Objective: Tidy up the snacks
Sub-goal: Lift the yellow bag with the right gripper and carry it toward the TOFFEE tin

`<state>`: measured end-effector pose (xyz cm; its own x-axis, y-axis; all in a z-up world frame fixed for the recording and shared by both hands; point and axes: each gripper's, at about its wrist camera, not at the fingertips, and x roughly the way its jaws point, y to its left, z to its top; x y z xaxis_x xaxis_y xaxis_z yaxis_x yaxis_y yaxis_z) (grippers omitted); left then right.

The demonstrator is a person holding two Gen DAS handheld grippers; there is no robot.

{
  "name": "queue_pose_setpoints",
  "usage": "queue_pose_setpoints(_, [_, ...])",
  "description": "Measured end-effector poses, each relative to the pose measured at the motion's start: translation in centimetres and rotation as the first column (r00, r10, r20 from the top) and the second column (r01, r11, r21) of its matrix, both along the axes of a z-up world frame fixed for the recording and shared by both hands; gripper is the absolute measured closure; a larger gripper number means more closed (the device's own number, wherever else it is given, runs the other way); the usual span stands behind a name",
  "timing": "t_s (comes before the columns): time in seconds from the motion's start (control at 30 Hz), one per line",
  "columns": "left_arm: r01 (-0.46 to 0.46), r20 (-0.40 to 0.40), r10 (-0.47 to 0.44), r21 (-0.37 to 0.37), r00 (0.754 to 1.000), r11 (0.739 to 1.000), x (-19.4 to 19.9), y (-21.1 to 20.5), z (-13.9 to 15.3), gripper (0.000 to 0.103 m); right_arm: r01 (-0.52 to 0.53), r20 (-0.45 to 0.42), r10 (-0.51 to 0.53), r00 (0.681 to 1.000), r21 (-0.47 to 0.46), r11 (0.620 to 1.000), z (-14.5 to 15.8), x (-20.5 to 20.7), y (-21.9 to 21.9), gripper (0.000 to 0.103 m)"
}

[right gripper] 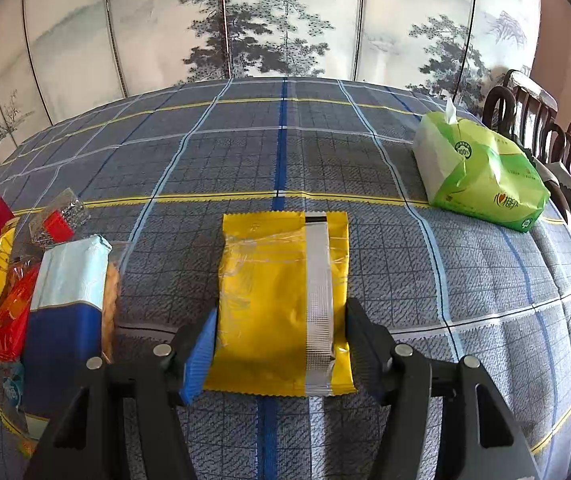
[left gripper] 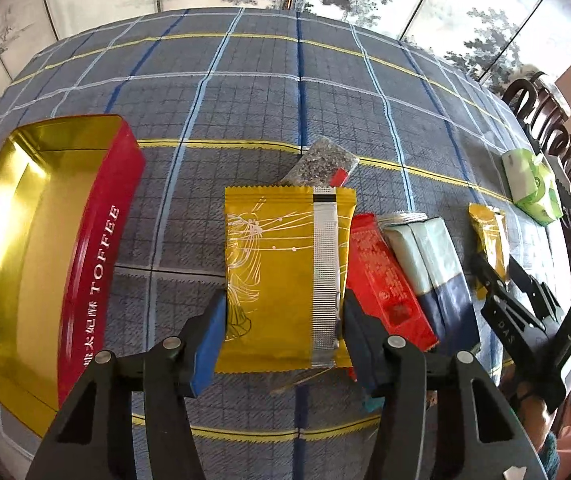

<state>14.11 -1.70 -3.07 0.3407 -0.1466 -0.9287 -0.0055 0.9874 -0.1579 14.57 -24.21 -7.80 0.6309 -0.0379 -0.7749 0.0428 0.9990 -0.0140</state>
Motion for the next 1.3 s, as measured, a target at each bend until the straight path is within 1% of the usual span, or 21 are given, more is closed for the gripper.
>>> queue_pose_setpoints(0.23, [0.027,0.023,-0.027,0.014,0.999,1.0,-1.2,0.6,1.1,0.052,0.003,0.001,-0.003,1.0,0.001,1.0,0.1,0.1,-0.1,0.04])
queue_pose_setpoints(0.47, [0.056,0.07,-0.059,0.056,0.996,0.997,-2.9,2.1,3.2,0.052,0.008,0.002,-0.008,1.0,0.001,1.0,0.1,0.3,-0.1,0.04])
queue_pose_setpoints(0.57, [0.055,0.087,-0.062,0.087,0.994,0.995,-3.4,3.5,4.0,0.052,0.007,0.002,-0.007,1.0,0.002,1.0,0.1,0.3,-0.1,0.04])
queue_pose_setpoints(0.73, [0.021,0.11,-0.04,0.168,0.993,0.986,-3.7,7.5,4.7,0.052,0.007,0.002,-0.007,1.0,0.001,1.0,0.1,0.3,-0.1,0.04])
queue_pose_setpoints(0.8, [-0.003,0.109,-0.02,0.209,0.994,0.978,-3.7,9.8,4.5,0.052,0.007,0.002,-0.007,1.0,0.001,1.0,0.2,0.4,-0.1,0.04])
queue_pose_setpoints(1.03, [-0.057,0.081,0.035,0.293,0.996,0.955,-4.0,16.0,2.5,0.052,0.008,0.002,-0.008,1.0,0.001,1.0,0.1,0.4,-0.1,0.04])
queue_pose_setpoints(1.2, [-0.065,0.043,0.054,0.315,0.998,0.947,-4.4,19.1,0.4,0.052,0.008,0.002,-0.008,1.0,-0.001,1.0,0.1,0.4,-0.1,0.04])
queue_pose_setpoints(1.3, [-0.072,0.026,0.067,0.312,0.997,0.947,-4.5,20.5,-0.7,0.052,0.01,0.003,-0.01,1.0,-0.007,1.0,0.1,0.4,-0.2,0.041])
